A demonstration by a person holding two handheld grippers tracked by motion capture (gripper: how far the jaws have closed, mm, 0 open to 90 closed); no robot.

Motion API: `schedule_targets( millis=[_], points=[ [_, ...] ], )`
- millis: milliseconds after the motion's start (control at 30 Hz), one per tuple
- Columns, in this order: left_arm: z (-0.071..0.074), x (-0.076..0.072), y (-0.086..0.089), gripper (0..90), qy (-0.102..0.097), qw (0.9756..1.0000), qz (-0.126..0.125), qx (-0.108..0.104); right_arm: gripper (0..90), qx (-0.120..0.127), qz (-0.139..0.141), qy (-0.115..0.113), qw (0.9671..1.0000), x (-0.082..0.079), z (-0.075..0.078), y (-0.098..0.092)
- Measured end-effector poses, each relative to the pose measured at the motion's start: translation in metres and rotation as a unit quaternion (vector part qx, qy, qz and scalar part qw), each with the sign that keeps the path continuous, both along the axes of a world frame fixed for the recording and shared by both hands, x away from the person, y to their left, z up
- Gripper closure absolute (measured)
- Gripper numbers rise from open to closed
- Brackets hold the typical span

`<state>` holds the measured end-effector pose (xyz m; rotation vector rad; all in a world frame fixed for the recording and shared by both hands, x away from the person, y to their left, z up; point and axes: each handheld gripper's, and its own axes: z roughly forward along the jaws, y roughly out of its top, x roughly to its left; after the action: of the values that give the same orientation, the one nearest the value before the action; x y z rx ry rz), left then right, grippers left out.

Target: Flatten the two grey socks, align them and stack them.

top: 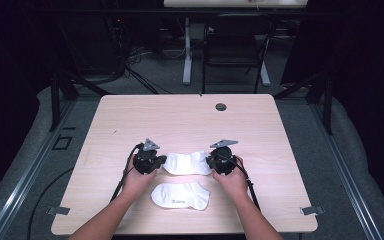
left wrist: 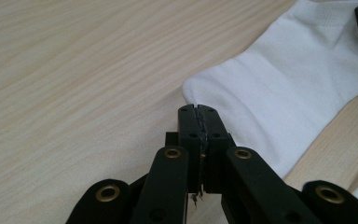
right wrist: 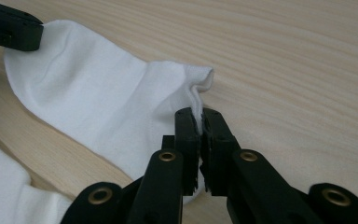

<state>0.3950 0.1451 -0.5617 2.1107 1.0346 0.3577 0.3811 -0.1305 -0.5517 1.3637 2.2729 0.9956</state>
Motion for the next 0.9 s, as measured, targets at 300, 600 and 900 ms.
schedule_targets(
  millis=[300,600,900],
  points=[
    [0.010,-0.005,0.006,89.7,-0.005,0.9999,0.000,-0.014,86.2,0.007,0.006,-0.011,0.9999,-0.004,0.012,0.001],
    [0.020,-0.014,0.008,89.7,-0.009,0.9997,-0.007,-0.022,86.2,0.015,0.013,-0.014,0.9997,-0.013,0.021,0.003],
    [0.030,-0.027,0.011,89.7,-0.018,0.9993,-0.020,-0.025,86.2,0.019,0.028,-0.025,0.9991,-0.028,0.033,0.004]
  ],
)
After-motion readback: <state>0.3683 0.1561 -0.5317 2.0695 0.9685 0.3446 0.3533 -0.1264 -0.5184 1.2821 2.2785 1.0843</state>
